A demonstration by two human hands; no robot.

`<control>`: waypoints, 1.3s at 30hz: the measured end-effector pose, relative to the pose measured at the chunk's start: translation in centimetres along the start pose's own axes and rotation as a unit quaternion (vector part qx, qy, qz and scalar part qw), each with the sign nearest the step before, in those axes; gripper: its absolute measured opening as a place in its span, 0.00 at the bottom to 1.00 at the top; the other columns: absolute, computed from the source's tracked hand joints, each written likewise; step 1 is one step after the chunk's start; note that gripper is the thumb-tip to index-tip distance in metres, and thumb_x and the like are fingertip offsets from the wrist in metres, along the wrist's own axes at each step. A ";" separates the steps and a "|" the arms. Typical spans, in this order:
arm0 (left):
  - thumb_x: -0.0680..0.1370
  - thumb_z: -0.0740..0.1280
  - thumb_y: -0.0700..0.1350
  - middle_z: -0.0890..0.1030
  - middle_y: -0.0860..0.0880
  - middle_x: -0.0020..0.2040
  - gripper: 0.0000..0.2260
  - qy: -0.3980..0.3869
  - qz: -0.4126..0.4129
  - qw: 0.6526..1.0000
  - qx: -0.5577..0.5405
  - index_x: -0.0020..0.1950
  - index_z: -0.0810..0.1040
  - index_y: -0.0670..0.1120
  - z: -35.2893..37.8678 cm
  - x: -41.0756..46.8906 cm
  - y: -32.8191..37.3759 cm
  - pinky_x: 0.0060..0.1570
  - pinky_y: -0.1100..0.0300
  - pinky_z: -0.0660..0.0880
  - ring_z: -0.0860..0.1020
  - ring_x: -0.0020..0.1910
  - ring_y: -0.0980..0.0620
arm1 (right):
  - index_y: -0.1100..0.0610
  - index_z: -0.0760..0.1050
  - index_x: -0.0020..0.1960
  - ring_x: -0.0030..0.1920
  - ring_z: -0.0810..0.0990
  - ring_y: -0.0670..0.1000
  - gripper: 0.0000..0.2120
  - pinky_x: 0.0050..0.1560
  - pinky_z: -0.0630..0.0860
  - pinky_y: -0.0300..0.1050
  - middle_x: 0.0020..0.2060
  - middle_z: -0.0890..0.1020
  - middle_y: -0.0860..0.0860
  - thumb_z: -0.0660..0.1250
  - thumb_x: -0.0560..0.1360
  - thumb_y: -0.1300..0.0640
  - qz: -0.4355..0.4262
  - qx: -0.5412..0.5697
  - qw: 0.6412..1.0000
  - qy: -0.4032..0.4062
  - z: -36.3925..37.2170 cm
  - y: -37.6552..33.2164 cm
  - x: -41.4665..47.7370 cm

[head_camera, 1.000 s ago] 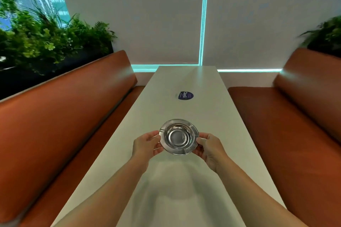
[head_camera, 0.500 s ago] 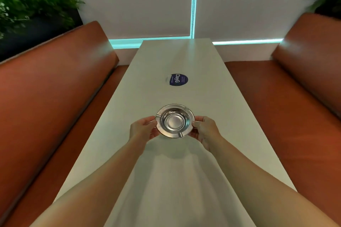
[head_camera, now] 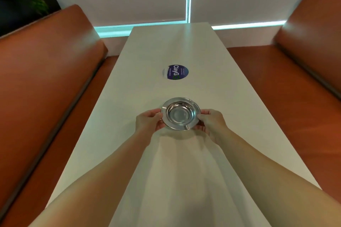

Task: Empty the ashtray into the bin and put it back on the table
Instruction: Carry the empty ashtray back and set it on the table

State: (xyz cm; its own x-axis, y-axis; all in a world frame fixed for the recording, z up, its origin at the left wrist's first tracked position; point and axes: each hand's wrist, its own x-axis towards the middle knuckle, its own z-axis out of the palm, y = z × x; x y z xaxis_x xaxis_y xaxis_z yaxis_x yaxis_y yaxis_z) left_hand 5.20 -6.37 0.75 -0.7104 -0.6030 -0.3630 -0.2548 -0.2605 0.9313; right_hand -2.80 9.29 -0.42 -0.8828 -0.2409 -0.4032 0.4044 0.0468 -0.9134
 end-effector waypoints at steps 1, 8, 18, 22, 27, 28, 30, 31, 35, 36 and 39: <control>0.74 0.65 0.35 0.78 0.46 0.37 0.11 0.001 0.002 1.000 0.002 0.56 0.78 0.37 0.2 0.6 0.2 0.27 0.69 0.78 0.76 0.33 0.52 | 0.60 0.73 0.38 0.32 0.78 0.54 0.09 0.40 0.79 0.51 0.34 0.78 0.57 0.61 0.72 0.71 -0.005 0.004 1.000 0.001 0.1 -0.3 0.4; 0.75 0.65 0.35 0.77 0.46 0.36 0.11 -0.003 0.007 1.000 0.004 0.56 0.77 0.37 1.8 5.0 2.0 0.28 0.69 0.78 0.75 0.32 0.53 | 0.59 0.72 0.38 0.33 0.78 0.53 0.09 0.35 0.79 0.48 0.34 0.78 0.57 0.60 0.72 0.71 -0.010 0.006 1.000 0.002 1.0 -2.6 4.5; 0.74 0.65 0.34 0.80 0.45 0.41 0.14 -0.011 0.020 0.999 -0.029 0.59 0.76 0.36 4.2 13.8 4.9 0.35 0.69 0.79 0.78 0.37 0.53 | 0.60 0.77 0.52 0.31 0.77 0.52 0.12 0.30 0.75 0.45 0.35 0.80 0.55 0.63 0.70 0.66 -0.052 -0.075 0.996 0.025 3.1 -5.4 13.2; 0.74 0.65 0.33 0.80 0.45 0.41 0.14 -0.011 0.048 0.998 -0.037 0.60 0.75 0.34 5.2 17.3 5.9 0.35 0.71 0.78 0.78 0.37 0.54 | 0.60 0.78 0.54 0.35 0.77 0.51 0.13 0.40 0.76 0.49 0.40 0.81 0.56 0.64 0.70 0.64 -0.088 -0.096 0.991 0.045 4.2 -6.0 16.8; 0.73 0.66 0.33 0.80 0.43 0.43 0.14 0.007 0.055 0.998 -0.034 0.59 0.76 0.35 6.6 20.7 6.1 0.36 0.70 0.79 0.78 0.36 0.54 | 0.56 0.78 0.43 0.43 0.78 0.55 0.08 0.47 0.76 0.49 0.41 0.81 0.56 0.62 0.68 0.65 -0.106 -0.123 0.984 0.075 5.2 -6.9 20.6; 0.74 0.66 0.33 0.80 0.44 0.41 0.14 0.011 0.057 0.998 -0.032 0.58 0.76 0.35 6.8 21.3 6.0 0.36 0.70 0.78 0.78 0.36 0.54 | 0.57 0.79 0.44 0.42 0.77 0.55 0.09 0.45 0.74 0.49 0.40 0.80 0.56 0.62 0.68 0.65 -0.109 -0.131 0.982 0.077 5.3 -7.0 21.3; 0.74 0.66 0.34 0.79 0.47 0.37 0.13 0.022 0.062 0.998 -0.019 0.58 0.77 0.35 7.0 22.5 5.8 0.35 0.71 0.78 0.78 0.32 0.56 | 0.61 0.80 0.46 0.39 0.76 0.55 0.10 0.42 0.72 0.48 0.36 0.79 0.54 0.62 0.69 0.65 -0.113 -0.157 0.978 0.075 5.6 -7.2 22.6; 0.74 0.66 0.34 0.78 0.47 0.35 0.12 0.029 0.066 0.997 -0.008 0.57 0.77 0.35 7.1 23.0 5.6 0.36 0.70 0.78 0.78 0.28 0.57 | 0.63 0.80 0.48 0.38 0.74 0.55 0.11 0.40 0.71 0.47 0.35 0.78 0.54 0.62 0.69 0.65 -0.113 -0.169 0.977 0.071 5.7 -7.3 23.1; 0.73 0.67 0.34 0.79 0.49 0.26 0.11 0.046 0.075 0.996 0.022 0.55 0.78 0.36 7.2 24.2 5.3 0.43 0.63 0.77 0.74 0.18 0.62 | 0.66 0.79 0.50 0.37 0.73 0.56 0.14 0.39 0.69 0.48 0.35 0.76 0.56 0.64 0.67 0.63 -0.102 -0.194 0.974 0.055 6.1 -7.7 24.6; 0.73 0.67 0.35 0.79 0.51 0.21 0.10 0.050 0.076 0.996 0.028 0.53 0.79 0.36 7.2 24.5 5.3 0.44 0.62 0.78 0.75 0.19 0.61 | 0.66 0.79 0.49 0.37 0.74 0.56 0.13 0.39 0.70 0.48 0.34 0.77 0.56 0.64 0.67 0.63 -0.094 -0.201 0.974 0.055 6.0 -7.8 24.9; 0.73 0.68 0.35 0.78 0.54 0.18 0.08 0.062 0.076 0.995 0.037 0.50 0.80 0.38 7.4 24.8 5.2 0.51 0.58 0.78 0.76 0.28 0.54 | 0.62 0.78 0.44 0.37 0.73 0.56 0.08 0.38 0.68 0.47 0.30 0.74 0.54 0.65 0.65 0.64 -0.073 -0.211 0.973 0.051 5.9 -7.9 25.3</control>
State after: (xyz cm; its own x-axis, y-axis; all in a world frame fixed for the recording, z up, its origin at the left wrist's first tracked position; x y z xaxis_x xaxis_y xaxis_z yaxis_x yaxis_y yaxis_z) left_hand -18.65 -17.07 -3.17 -0.6595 -0.7202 -0.2156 -0.2019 -0.1066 0.9736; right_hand -26.93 -2.86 -3.06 -0.9515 -0.1780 -0.2511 0.1575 0.4195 -0.8940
